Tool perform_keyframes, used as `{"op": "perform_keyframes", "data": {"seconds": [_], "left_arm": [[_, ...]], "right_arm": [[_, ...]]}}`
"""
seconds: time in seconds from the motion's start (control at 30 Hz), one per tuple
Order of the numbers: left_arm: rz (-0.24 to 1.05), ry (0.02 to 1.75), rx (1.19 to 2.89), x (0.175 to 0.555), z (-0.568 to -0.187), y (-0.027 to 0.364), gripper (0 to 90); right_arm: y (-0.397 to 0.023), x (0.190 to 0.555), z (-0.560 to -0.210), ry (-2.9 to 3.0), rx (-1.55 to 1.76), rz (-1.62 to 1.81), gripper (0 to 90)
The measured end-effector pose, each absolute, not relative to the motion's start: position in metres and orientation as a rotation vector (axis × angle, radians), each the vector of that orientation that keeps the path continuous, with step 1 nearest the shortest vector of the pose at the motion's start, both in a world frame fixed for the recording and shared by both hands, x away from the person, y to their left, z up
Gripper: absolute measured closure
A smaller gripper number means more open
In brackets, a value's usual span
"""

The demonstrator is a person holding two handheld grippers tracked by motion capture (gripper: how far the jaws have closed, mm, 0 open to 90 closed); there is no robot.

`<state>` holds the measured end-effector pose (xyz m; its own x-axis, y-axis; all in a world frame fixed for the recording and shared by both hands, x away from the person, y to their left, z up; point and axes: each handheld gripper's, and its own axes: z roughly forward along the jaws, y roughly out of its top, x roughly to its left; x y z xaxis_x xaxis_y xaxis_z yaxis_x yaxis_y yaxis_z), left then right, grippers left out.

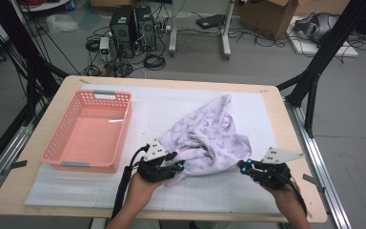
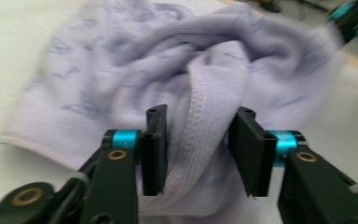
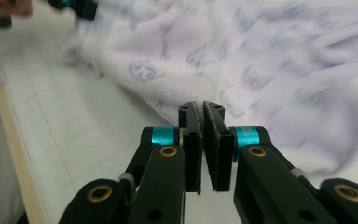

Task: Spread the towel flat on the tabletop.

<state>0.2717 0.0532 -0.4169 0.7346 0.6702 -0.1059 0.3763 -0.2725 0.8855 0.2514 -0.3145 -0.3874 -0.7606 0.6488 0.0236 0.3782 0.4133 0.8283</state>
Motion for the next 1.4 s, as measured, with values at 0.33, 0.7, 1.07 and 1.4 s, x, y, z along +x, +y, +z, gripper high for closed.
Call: {"op": "perform_keyframes", "data": {"seconds": [0.33, 0.7, 1.07, 1.4], "left_arm": [[0.438, 0.800, 1.993, 0.277, -0.431, 0.053, 62.4], [0.355, 0.783, 1.951, 0.273, -0.439, 0.068, 51.2], [0.328, 0.697, 2.079, 0.281, -0.449, 0.051, 72.2], [0.252, 0.745, 2.015, 0.281, -0.449, 0.058, 82.7]], "right_arm": [[-0.274, 0.316, -0.365, 2.247, 0.994, 1.206, 85.7], [-0.218, 0.381, -0.397, 2.218, 1.080, 0.948, 85.9], [-0.237, 0.389, -0.404, 2.164, 1.193, 0.879, 71.1], [-0.273, 0.311, -0.389, 2.103, 1.081, 1.120, 66.3]]}}
